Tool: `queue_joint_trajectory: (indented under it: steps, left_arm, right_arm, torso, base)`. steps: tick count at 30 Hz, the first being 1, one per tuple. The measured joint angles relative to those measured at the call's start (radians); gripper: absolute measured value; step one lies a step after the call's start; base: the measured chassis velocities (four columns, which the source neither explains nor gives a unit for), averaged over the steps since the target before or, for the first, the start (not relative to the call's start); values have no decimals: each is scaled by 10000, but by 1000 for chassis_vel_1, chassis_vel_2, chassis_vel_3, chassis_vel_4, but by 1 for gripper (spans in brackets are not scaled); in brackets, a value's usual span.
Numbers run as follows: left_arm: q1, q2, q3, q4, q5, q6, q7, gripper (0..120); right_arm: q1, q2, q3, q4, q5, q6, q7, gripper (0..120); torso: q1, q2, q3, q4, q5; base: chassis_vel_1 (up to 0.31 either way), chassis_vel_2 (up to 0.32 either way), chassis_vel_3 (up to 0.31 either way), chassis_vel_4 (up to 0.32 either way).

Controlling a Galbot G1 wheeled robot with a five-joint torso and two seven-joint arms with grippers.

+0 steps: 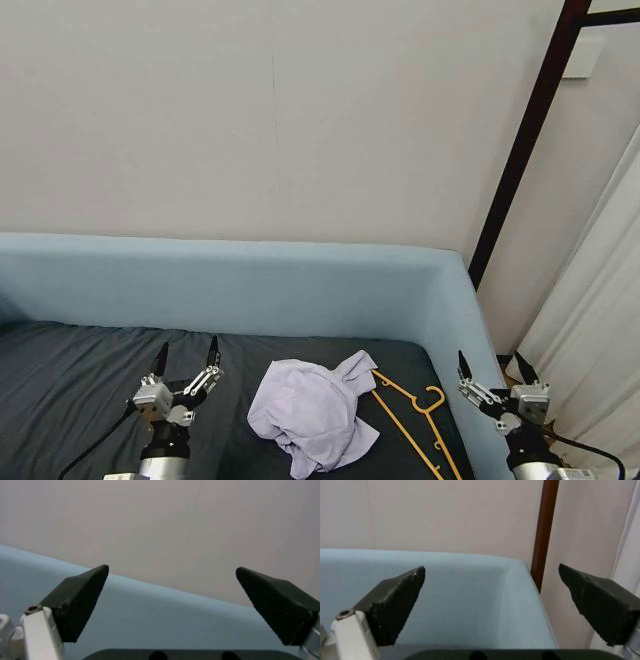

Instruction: Pick up the clothes from the sofa and hang them on the clothes hanger.

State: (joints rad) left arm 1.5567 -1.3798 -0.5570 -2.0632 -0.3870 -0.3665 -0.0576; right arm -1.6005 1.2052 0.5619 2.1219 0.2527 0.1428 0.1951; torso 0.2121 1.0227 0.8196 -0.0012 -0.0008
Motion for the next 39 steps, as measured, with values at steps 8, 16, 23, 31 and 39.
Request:
queue_joint_trajectory:
  steps: [8,16,23,31,39]
  left_arm:
    - [192,22,-65,-86,32,-28,237,100]
    - [340,23,-235,-74,83,-441,885,100]
    - [396,-99,-323,-145,162,-441,778,100]
    - [748,-83,-639,-142,611,-600,730,100]
    - [1060,-130,-1217,-238,829,-716,377,100]
  right_arm:
    - [170,-2,-101,-137,-17,-10,2,100]
    - [183,-123,-77,-163,-45,-26,31,100]
    - [312,-303,-287,-29,458,-175,85,100]
    - [1049,-1211,-1052,-526,1176,-437,151,100]
    - [2922,-1704,-3097,-1198,4934,-1988,869,100]
  torso:
    - [0,0,0,0,0]
    - [0,0,0,-1,0]
    - [0,0,0,-1,0]
    - [0,0,0,-2,0]
    - [0,1,0,-1,-2]
  base:
    - [0,0,0,0]
    - [0,0,0,0]
    - [0,0,0,0]
    - [0,0,0,0]
    - [0,0,0,0]
